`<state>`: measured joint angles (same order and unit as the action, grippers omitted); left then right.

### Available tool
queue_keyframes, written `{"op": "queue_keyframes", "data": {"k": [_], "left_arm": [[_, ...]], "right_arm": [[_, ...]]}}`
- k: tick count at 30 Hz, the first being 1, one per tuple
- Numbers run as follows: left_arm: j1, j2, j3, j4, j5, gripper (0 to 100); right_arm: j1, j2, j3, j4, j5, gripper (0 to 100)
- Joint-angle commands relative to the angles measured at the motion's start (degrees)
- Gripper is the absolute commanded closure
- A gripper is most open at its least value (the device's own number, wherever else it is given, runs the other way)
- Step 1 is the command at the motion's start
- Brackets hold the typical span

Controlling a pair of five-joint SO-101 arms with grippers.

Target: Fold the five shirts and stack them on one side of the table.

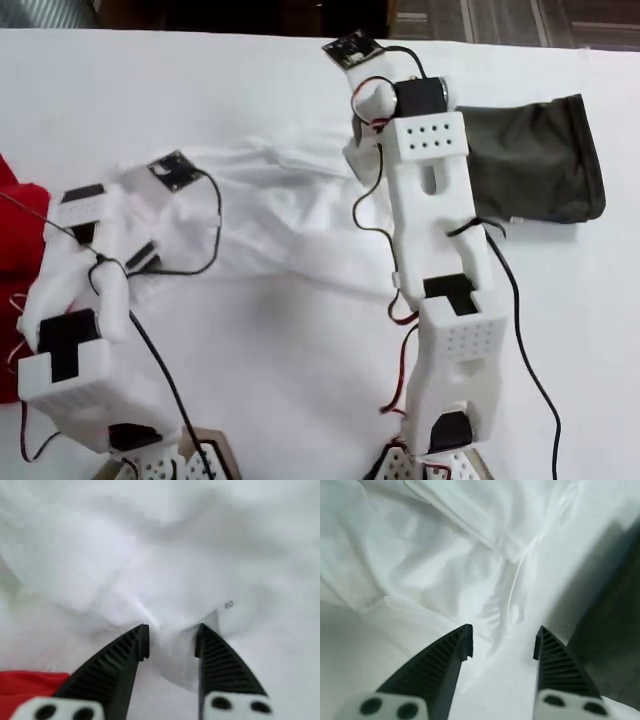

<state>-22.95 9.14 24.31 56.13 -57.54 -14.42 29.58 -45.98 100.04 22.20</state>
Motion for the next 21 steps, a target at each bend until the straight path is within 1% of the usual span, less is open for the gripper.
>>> {"op": "queue_keyframes", "data": {"k": [1,2,4,8,12,14,17,18,21], "left_arm": [[1.58,-0.44,-2.42,2.02,-0.79,97],[1.85,-0.44,-2.24,2.20,-0.88,98],[2.02,-0.26,-1.89,2.29,-0.88,96],[2.02,-0.44,-1.89,2.29,-0.88,97],[1.67,-1.58,-3.74,3.34,-0.26,97],[1.05,-3.96,-5.58,7.21,1.05,97],[0.79,-9.23,-8.04,12.57,1.41,97],[0.79,-11.16,-8.40,14.24,1.41,97],[0.79,-17.23,-8.40,19.69,1.41,97]], "right_arm": [[-0.48,-4.18,-0.53,1.01,0.09,79.9],[-0.48,-4.18,-0.53,1.01,0.09,79.9],[-0.48,-4.35,-0.53,1.01,0.09,79.9],[-0.40,-4.44,-0.53,1.01,0.09,79.9],[-0.48,-4.00,0.00,1.10,0.09,80.0],[-0.57,-4.53,-0.35,1.10,0.09,80.0],[-3.12,-7.16,0.09,1.19,0.62,79.8],[-4.44,-8.31,0.97,1.19,1.93,79.8],[-8.92,-12.18,8.97,1.19,5.36,79.8]]}}
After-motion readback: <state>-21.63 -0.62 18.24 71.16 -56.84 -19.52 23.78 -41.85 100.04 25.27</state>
